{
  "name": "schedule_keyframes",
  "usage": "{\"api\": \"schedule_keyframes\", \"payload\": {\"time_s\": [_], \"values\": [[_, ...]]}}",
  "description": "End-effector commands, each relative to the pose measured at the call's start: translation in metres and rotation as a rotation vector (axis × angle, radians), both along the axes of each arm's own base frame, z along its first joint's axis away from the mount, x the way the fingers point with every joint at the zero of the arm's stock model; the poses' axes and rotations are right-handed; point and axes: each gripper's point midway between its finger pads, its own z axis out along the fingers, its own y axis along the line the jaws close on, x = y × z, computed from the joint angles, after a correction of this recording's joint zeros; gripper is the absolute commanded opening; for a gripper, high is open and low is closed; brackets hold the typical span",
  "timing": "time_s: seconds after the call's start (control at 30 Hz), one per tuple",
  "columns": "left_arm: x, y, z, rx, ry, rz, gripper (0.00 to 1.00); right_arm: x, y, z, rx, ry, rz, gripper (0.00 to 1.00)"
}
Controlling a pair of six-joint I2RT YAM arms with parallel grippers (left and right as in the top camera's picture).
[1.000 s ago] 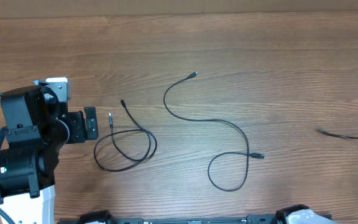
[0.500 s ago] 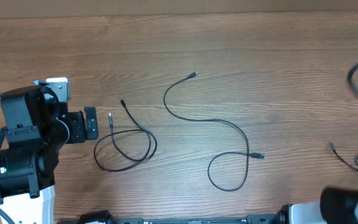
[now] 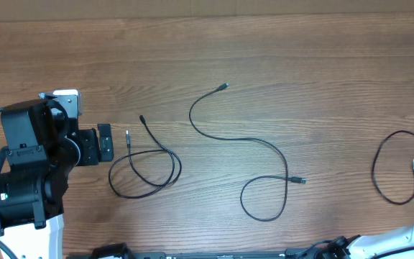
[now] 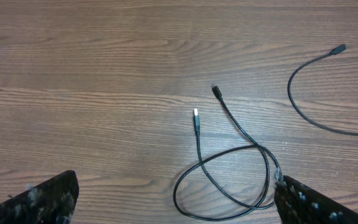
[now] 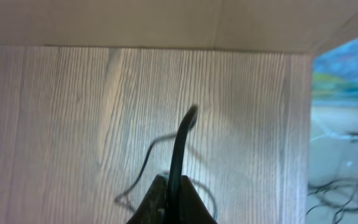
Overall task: Untangle cables
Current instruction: 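Lay the held cable down at the right edge of the table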
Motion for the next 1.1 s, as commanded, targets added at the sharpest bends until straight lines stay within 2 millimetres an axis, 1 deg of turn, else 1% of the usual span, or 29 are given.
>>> {"api": "schedule_keyframes", "payload": {"time_s": [0.0, 0.17, 0.23, 0.33, 0.43, 0.57, 0.63, 0.7, 0.73, 0.77, 0.83, 0.87, 0.93, 1.07], "values": [[0.001, 0.002, 0.002, -0.005, -0.006, 0.021, 1.0, 0.001, 0.0, -0.008, 0.067, -0.073, 0.002, 0.04], [0.001, 0.002, 0.002, -0.005, -0.006, 0.021, 1.0, -0.002, 0.008, -0.024, 0.12, -0.021, 0.031, 0.04], [0.001, 0.002, 0.002, -0.005, -0.006, 0.021, 1.0, 0.001, 0.012, -0.028, 0.128, 0.009, 0.09, 0.04], [0.001, 0.002, 0.002, -0.005, -0.006, 0.021, 1.0, 0.006, 0.015, -0.032, 0.128, 0.044, 0.134, 0.04], [0.001, 0.002, 0.002, -0.006, -0.006, 0.021, 0.99, 0.005, 0.016, -0.036, 0.107, 0.121, 0.14, 0.04], [0.001, 0.002, 0.002, -0.005, -0.006, 0.021, 1.0, 0.022, 0.022, -0.034, 0.038, 0.225, 0.202, 0.04], [0.001, 0.002, 0.002, -0.005, -0.006, 0.021, 1.0, 0.04, 0.026, -0.031, -0.012, 0.258, 0.279, 0.04], [0.001, 0.002, 0.002, -0.005, -0.007, 0.021, 0.99, 0.066, 0.036, -0.029, -0.052, 0.27, 0.394, 0.04], [0.001, 0.002, 0.002, -0.005, -0.006, 0.021, 1.0, 0.072, 0.038, -0.029, -0.061, 0.275, 0.426, 0.04], [0.001, 0.002, 0.002, -0.005, -0.006, 0.021, 1.0, 0.083, 0.043, -0.029, -0.074, 0.286, 0.479, 0.04], [0.001, 0.002, 0.002, -0.005, -0.006, 0.021, 1.0, 0.095, 0.047, -0.031, -0.102, 0.324, 0.546, 0.04], [0.001, 0.002, 0.002, -0.005, -0.007, 0.021, 1.0, 0.098, 0.045, -0.03, -0.128, 0.364, 0.562, 0.04], [0.001, 0.002, 0.002, -0.005, -0.006, 0.021, 0.99, 0.094, 0.037, -0.026, -0.174, 0.429, 0.528, 0.04], [0.001, 0.002, 0.002, -0.005, -0.006, 0.021, 1.0, 0.07, 0.018, -0.017, -0.224, 0.525, 0.429, 0.04]]}}
